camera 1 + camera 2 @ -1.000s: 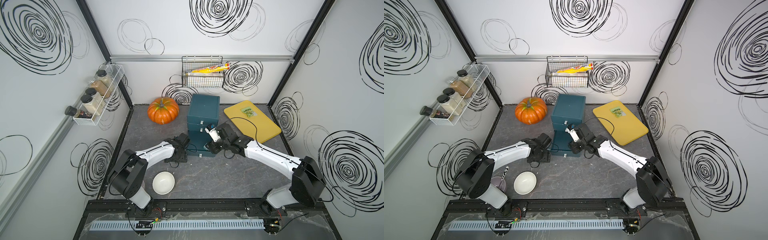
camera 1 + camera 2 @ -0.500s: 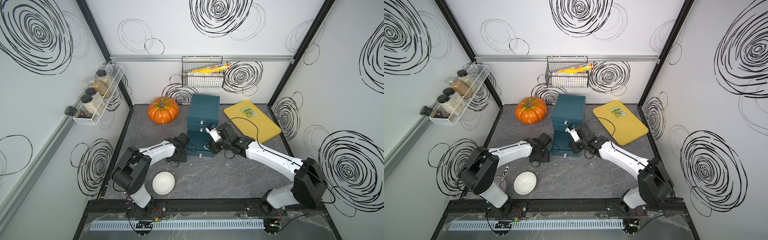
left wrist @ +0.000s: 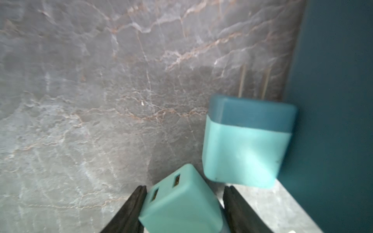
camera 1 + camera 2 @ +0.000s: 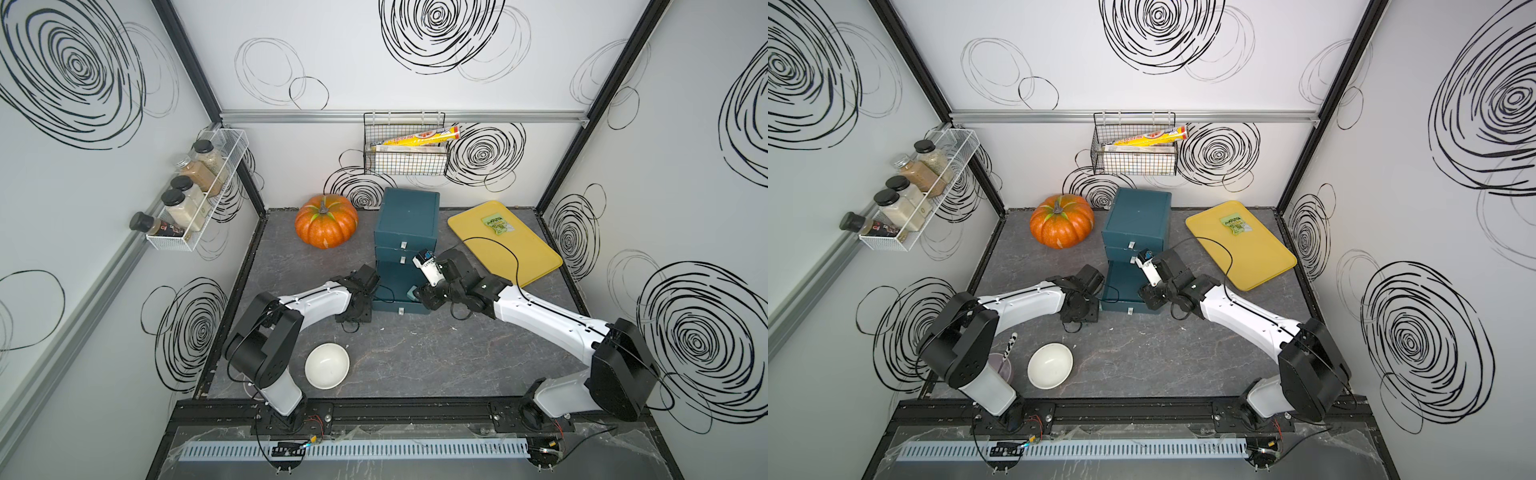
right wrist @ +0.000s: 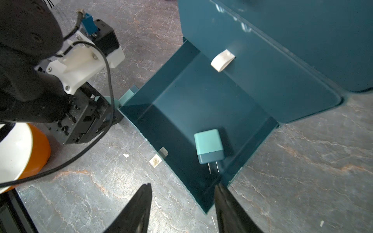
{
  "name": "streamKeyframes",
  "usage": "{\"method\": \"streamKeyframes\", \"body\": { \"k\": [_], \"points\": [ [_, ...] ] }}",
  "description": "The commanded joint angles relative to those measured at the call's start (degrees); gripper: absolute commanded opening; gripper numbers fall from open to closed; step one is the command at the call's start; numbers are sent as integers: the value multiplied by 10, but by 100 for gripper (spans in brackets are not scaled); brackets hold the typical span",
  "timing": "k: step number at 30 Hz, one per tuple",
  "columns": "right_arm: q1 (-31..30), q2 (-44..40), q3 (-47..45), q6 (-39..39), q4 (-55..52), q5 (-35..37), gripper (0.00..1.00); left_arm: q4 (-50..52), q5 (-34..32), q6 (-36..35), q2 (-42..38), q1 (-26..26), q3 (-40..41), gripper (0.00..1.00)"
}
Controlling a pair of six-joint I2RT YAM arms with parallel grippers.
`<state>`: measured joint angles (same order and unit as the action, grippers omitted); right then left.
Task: Place the plugs into the drawer by color
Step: Pick up the plug from the center of the board, then place the plug in the drawer.
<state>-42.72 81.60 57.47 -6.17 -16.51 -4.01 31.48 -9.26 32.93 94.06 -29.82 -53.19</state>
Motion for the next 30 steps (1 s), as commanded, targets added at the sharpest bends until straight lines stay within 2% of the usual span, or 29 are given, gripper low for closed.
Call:
{"method": "streamKeyframes", "body": {
  "k": [1,6,9,13,16,20,22,26,30],
  "points": [
    [-1,-29,-12,-1,21,12,55,0,-8,8,-54,5,-10,47],
    [-1,-63,-32,-3,42,30,55,-35,-39,8,-146,-10,-3,45],
    [-1,-92,-52,-6,70,40,55,-108,-63,-15,-229,-40,32,45],
    [0,-133,-77,-5,101,38,55,-228,-58,-53,-331,-86,98,45],
    [-1,-163,-97,-6,124,50,56,-260,-27,-61,-358,-87,115,44],
    [0,-193,-114,-9,143,73,59,-288,0,-71,-335,-94,110,43],
    [-1,-204,-122,-11,148,86,61,-255,-20,-67,-286,-97,75,42],
    [0,-215,-130,-12,154,99,61,-188,-60,-105,-159,-122,-12,40],
    [-1,-216,-131,-12,155,101,62,-135,-88,-122,-61,-124,-89,40]
  ]
}}
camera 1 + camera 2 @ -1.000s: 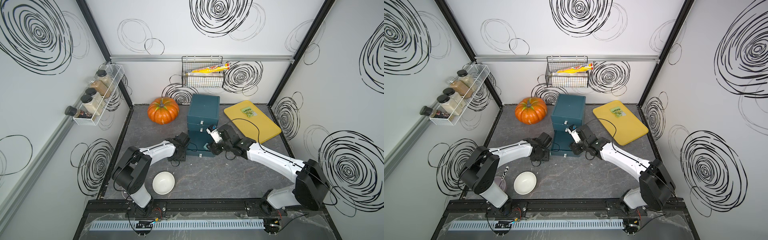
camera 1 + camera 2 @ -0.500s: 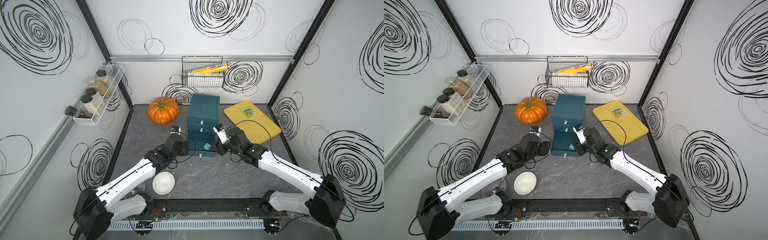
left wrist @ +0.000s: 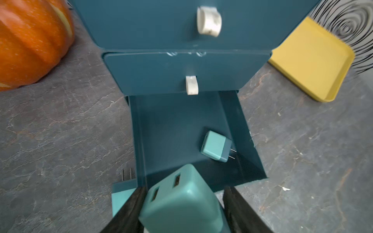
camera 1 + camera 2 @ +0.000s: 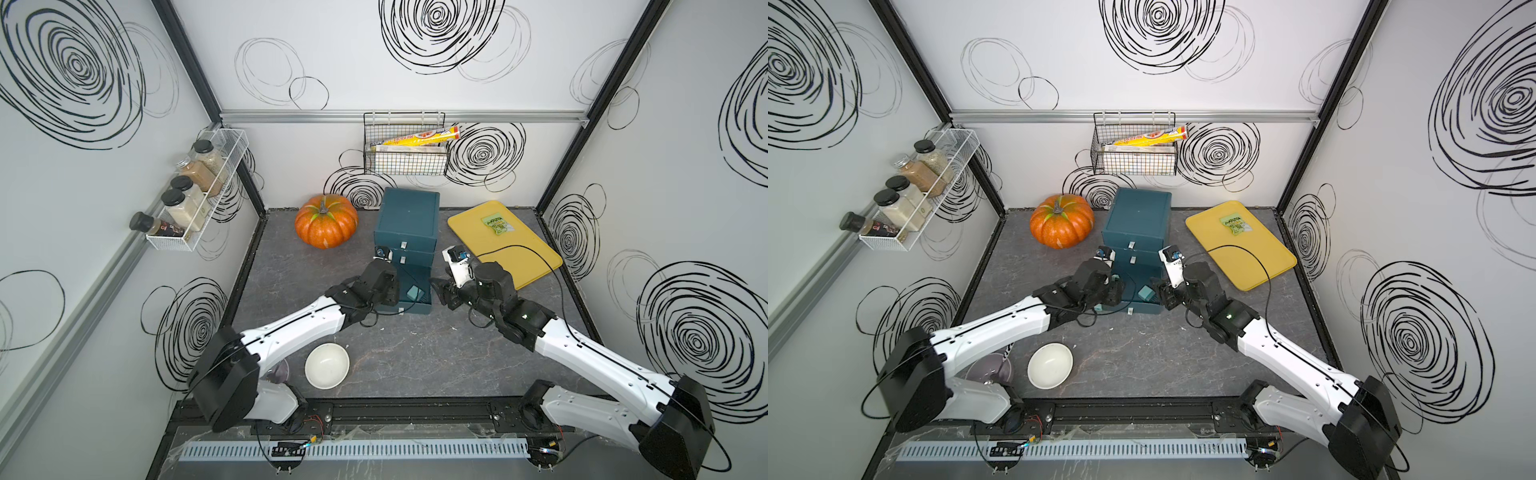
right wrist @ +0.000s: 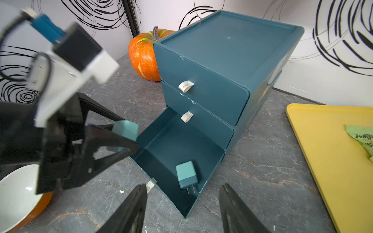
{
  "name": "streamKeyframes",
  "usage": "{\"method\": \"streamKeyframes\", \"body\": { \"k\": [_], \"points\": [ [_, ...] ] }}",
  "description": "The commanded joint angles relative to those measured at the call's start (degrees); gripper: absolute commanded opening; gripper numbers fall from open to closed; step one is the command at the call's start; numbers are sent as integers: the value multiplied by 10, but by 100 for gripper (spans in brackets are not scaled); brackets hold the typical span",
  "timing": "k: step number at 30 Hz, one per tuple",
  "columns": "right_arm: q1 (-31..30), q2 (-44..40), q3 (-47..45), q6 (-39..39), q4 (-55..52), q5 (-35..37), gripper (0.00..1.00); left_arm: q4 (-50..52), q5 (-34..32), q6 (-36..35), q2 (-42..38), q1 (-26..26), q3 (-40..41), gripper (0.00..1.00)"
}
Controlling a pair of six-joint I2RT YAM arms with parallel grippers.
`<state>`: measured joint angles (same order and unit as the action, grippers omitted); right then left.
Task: Place the plugs into the drawer by color
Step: Place the plug in the drawer.
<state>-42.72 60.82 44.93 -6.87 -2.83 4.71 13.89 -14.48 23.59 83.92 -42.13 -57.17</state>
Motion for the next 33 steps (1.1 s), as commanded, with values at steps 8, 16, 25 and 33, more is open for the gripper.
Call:
{"method": "streamKeyframes", "body": {
  "k": [8,16,25,33],
  "points": [
    [0,-10,-7,-5,17,16,62,67,-77,-49,151,-7,-119,41],
    [0,-30,-14,-7,23,20,62,98,-74,-56,229,3,-175,41],
    [-1,-46,-23,-8,32,28,62,137,-71,-50,255,7,-189,44],
    [-1,-32,-18,-6,26,28,62,146,-44,-55,296,13,-207,49]
  ]
}}
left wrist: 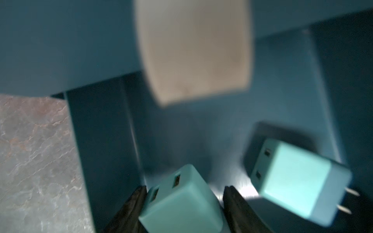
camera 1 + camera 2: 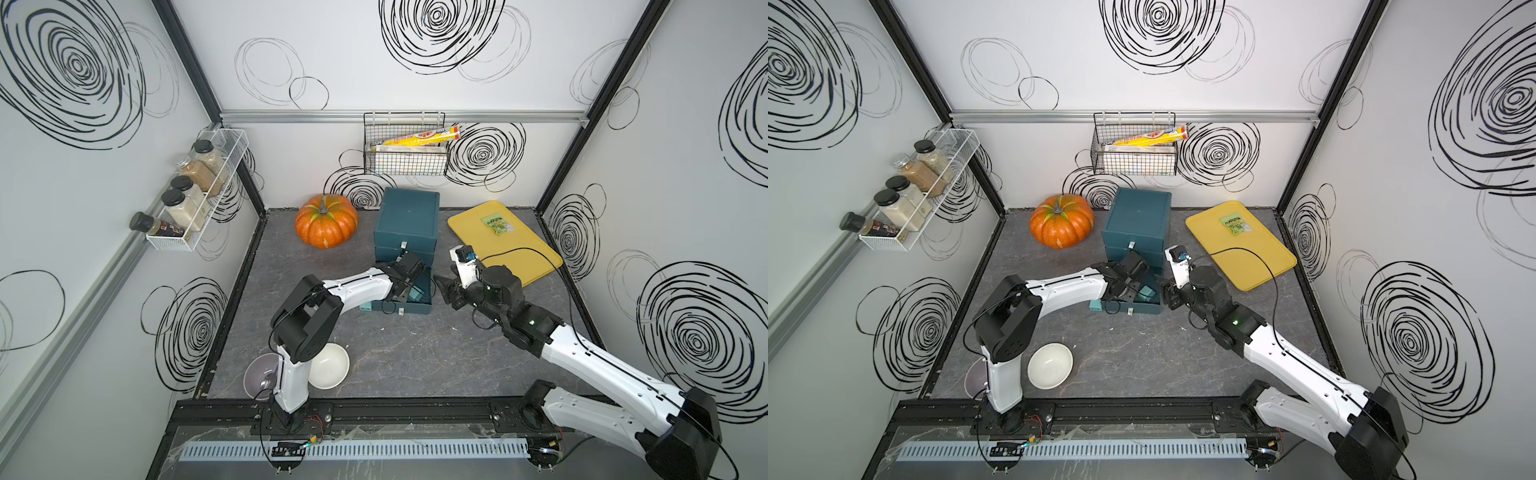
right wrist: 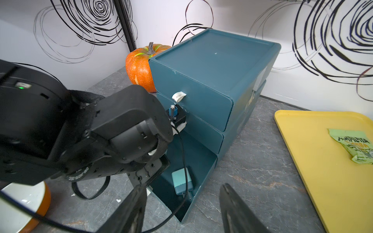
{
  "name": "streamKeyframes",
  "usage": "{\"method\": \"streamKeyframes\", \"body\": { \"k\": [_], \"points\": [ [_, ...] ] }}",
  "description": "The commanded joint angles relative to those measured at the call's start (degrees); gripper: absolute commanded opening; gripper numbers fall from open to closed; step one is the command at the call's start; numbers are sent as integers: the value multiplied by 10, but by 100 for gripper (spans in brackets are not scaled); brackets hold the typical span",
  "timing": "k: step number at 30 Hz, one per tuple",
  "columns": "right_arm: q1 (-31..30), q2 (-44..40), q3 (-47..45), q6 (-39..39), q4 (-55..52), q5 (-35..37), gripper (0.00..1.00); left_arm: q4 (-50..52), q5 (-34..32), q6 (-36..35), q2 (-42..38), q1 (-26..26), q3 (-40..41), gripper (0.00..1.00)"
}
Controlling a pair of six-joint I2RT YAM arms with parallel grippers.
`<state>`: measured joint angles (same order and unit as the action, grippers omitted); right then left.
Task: Place the plugs into the drawer by color
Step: Place the plug in the drawer.
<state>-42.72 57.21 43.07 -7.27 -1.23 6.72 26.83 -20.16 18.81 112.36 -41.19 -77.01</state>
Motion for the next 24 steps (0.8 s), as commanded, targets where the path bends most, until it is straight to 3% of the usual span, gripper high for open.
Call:
{"method": "streamKeyframes", "body": {
  "k": [1,9,12,24],
  "points": [
    [-1,7,2,-2,9,8,62,17,14,-6,11,3,-9,49],
    [0,14,5,-1,5,9,62,13,19,-8,11,7,-6,60],
    [-1,15,4,0,5,12,62,10,24,-6,12,8,-5,70],
    [-1,16,4,0,5,15,62,16,-5,19,-25,-10,-17,79]
  ]
}}
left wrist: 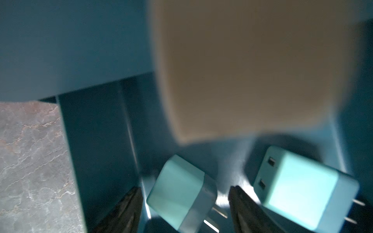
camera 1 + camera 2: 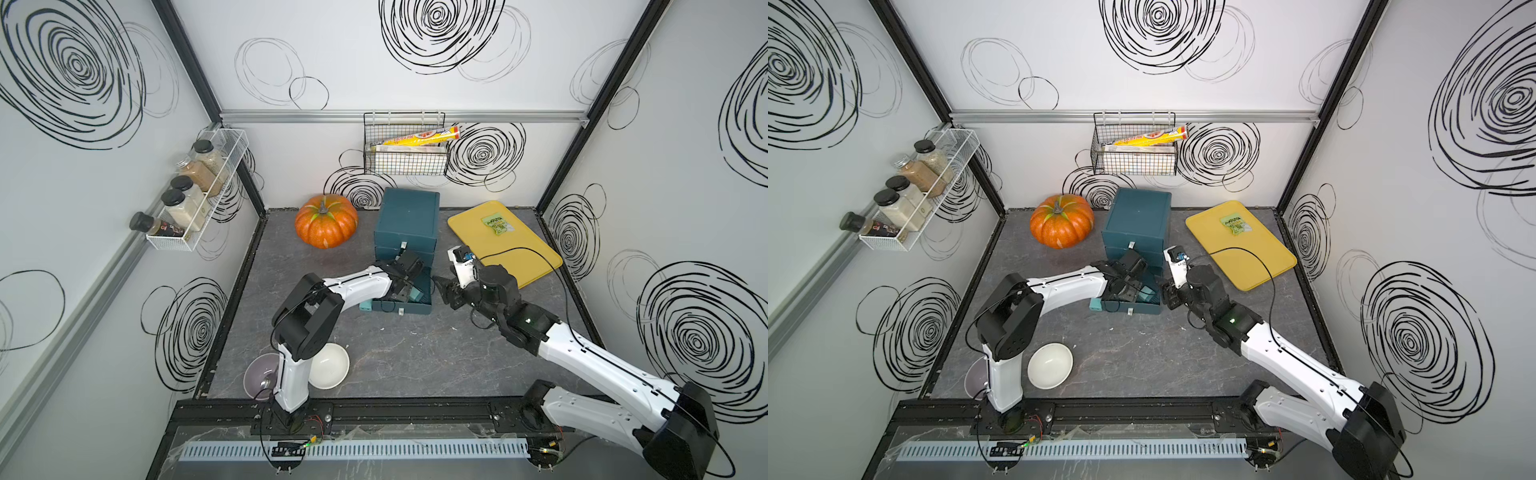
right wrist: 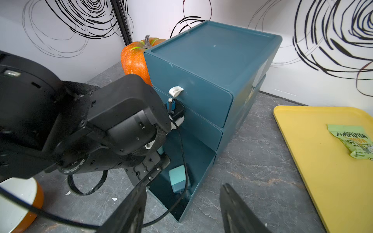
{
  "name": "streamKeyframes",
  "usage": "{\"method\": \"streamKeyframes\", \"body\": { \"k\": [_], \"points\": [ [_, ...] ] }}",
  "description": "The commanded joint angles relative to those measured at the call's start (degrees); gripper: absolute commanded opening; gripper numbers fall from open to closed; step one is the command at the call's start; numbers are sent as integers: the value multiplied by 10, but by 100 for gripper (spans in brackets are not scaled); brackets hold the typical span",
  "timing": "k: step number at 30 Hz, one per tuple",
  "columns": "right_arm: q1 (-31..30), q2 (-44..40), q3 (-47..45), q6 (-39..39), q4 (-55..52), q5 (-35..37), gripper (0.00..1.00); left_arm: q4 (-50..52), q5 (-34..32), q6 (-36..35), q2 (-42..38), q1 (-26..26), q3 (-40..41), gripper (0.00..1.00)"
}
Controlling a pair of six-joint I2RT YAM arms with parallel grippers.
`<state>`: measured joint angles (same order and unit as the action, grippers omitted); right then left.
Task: Place the plugs into the drawer by color
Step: Place the plug in the drawer, then pick up the plug from the center of the board.
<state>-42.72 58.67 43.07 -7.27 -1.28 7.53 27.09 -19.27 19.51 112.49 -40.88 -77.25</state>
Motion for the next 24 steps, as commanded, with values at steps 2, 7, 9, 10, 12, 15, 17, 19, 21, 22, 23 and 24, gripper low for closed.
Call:
{"method": "streamKeyframes", "body": {
  "k": [2,7,9,10,12,15,17,19,21,22,23,24],
  "points": [
    [-1,-1,4,0,6,6,62,14,-15,24,-53,-15,-16,79],
    [0,-9,0,0,8,6,62,-40,12,51,-182,-17,43,79],
    [-1,-12,-3,-1,12,6,62,-57,0,73,-248,-13,87,77],
    [0,-12,-3,-1,12,5,62,-57,-8,92,-277,-7,108,75],
    [-1,-13,-3,-1,13,1,62,-65,-8,134,-351,15,165,70],
    [-1,-14,-4,-1,16,-5,62,-44,36,164,-390,79,203,70],
    [-1,-13,-8,1,20,-3,62,-25,45,164,-373,112,207,73],
    [-1,-12,-10,1,19,1,62,-30,83,151,-340,137,217,74],
    [-1,-14,-10,1,18,3,62,-29,111,143,-292,147,214,76],
    [-1,-15,-11,1,18,4,62,-28,114,141,-271,147,211,76],
    [-1,-18,-12,1,18,4,62,-34,119,140,-251,146,211,76],
    [0,-20,-13,1,18,5,63,-43,126,135,-233,146,212,76]
  ]
}}
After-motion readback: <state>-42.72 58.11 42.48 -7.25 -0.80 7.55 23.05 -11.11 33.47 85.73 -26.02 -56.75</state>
